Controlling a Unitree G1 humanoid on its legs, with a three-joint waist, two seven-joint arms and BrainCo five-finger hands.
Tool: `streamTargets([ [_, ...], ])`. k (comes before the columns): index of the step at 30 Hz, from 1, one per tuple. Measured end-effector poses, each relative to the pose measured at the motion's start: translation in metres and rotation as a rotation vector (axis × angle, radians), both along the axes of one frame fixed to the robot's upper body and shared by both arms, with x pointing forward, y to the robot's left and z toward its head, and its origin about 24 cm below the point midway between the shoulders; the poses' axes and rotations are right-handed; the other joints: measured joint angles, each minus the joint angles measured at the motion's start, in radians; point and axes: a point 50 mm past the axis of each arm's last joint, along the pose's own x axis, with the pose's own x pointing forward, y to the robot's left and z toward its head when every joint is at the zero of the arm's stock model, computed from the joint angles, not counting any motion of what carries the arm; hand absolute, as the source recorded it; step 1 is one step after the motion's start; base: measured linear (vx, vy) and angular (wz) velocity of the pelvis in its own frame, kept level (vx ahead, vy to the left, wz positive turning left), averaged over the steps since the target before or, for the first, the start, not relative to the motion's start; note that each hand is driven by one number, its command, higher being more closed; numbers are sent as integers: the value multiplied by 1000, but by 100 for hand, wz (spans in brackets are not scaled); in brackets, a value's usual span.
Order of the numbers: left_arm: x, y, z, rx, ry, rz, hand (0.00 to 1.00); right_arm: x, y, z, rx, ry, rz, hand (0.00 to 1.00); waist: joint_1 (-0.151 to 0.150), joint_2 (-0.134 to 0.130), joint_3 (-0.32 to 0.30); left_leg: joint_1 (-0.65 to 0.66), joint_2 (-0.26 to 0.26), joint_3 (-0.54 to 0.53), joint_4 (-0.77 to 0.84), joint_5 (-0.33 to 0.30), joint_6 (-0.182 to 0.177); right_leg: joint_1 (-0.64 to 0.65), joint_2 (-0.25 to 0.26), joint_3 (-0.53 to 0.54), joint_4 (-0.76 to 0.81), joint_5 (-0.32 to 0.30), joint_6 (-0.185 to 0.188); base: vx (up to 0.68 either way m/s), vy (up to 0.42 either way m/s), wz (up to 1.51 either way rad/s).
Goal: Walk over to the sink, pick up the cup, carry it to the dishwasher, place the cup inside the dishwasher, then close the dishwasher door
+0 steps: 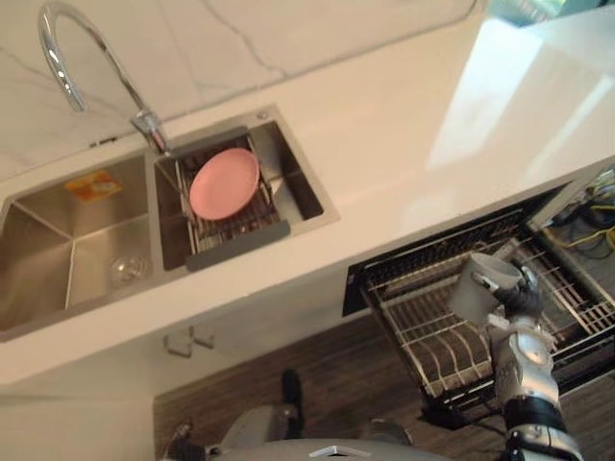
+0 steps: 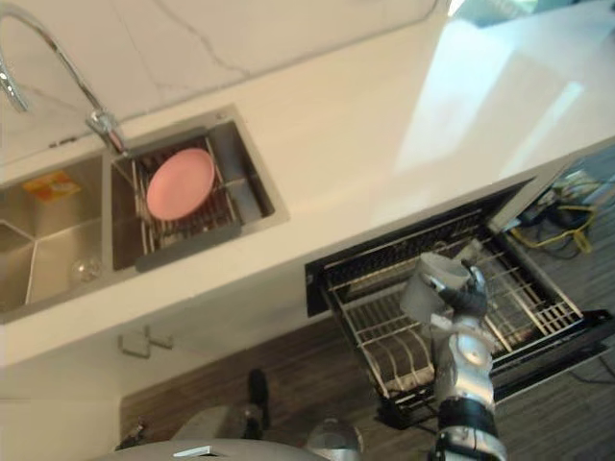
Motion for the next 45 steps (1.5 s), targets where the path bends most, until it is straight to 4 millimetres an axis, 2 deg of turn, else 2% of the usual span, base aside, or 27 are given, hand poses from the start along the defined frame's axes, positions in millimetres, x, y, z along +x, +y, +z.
streamTargets([
  [4, -2, -6, -1, -14, 12, -36, 0, 15, 1, 8, -51, 29, 20, 100, 22, -2, 52, -32, 1, -2, 0, 4, 0, -32, 0, -2, 4, 1, 0, 0, -17, 4],
  [10, 2, -9, 0, -28, 0, -69, 0, 49, 9, 43, -178, 13, 90, 100, 35, 5, 165, -93, -4, -8, 0, 25, 4, -110, -10, 3, 35, 1, 0, 23, -17, -1],
  [12, 4, -9, 1, -29, -8, -80, 0, 57, 10, 49, -220, 47, 116, 100, 38, 13, 176, -113, -9, -37, 0, 31, -1, -128, -13, 2, 37, 2, 1, 63, -50, 6],
  [15, 13, -13, 2, -41, -39, -99, 0, 70, 7, 60, -233, 88, 140, 100, 43, 38, 194, -140, -17, -78, 0, 50, -26, -152, -17, 1, 44, 5, 3, 37, -59, 11],
  [16, 18, -18, 2, -54, -51, -119, 0, 75, 4, 70, -271, 116, 138, 100, 47, 60, 206, -155, -20, -103, 0, 66, -48, -165, -20, -1, 46, 10, 2, -12, -48, 8],
  [20, 19, -20, 2, -60, -52, -118, 0, 85, 3, 86, -300, 118, 141, 100, 48, 83, 215, -181, -20, -145, 0, 89, -65, -198, -23, 2, 60, 14, -1, -35, -39, 1],
  [21, 19, -21, 1, -60, -44, -130, 0, 85, 1, 89, -307, 122, 134, 0, 48, 91, 219, -185, -19, -158, 0, 93, -65, -203, -22, 0, 62, 15, -2, -71, -56, 4],
  [24, 25, -23, 1, -66, -54, -126, 0, 87, -1, 89, -296, 167, 127, 0, 56, 102, 219, -207, -8, -172, 0, 93, -65, -235, -14, 1, 71, 18, -6, -87, -34, -5],
  [26, 30, -23, 2, -62, -64, -129, 0, 87, 3, 80, -277, 221, 164, 0, 61, 102, 219, -215, -3, -190, -1, 91, -68, -248, -10, 0, 77, 20, -8, -64, -37, -1],
  [29, 35, -22, 2, -62, -73, -130, 0, 87, 11, 64, -145, 261, 239, 0, 62, 103, 219, -215, -3, -196, -1, 69, -92, -249, -11, -1, 86, 20, -8, -43, -24, 5],
  [32, 42, -22, 4, -63, -89, -135, 0, 86, 13, 61, -112, 266, 288, 0, 63, 102, 220, -211, -5, -198, -1, 65, -89, -244, -13, -1, 92, 22, -6, -31, -22, 2],
  [35, 49, -20, 6, -57, -106, -125, 0, 76, 12, 43, -41, 311, 341, 0, 61, 96, 224, -187, -7, -212, -1, 65, -88, -210, -15, -21, 93, 19, -3, 0, -73, 12],
  [39, 50, -13, 8, -34, -100, -114, 0, 61, 17, 17, 35, 295, 344, 0, 54, 54, 229, -143, -4, -219, -1, 64, -85, -157, -12, -41, 95, 6, -10, 32, -114, 10],
  [40, 49, -11, 8, -25, -96, -117, 0, 54, 27, 5, 94, 244, 331, 0, 50, 27, 220, -116, -2, -216, -1, 64, -83, -128, -9, -42, 89, 2, -11, 58, -152, -1],
  [42, 47, -9, 8, -19, -98, -104, 0, 49, 37, -2, 132, 202, 327, 0, 44, 5, 193, -108, 1, -201, -1, 57, -78, -118, -6, -38, 77, 2, -11, 45, -109, -12],
  [45, 42, 3, 9, 17, -77, -76, 0, 35, 56, -17, 157, 168, 308, 0, 40, -42, 141, -70, 7, -167, -2, 37, -48, -84, 1, -11, 48, 3, -11, 52, -61, -25],
])
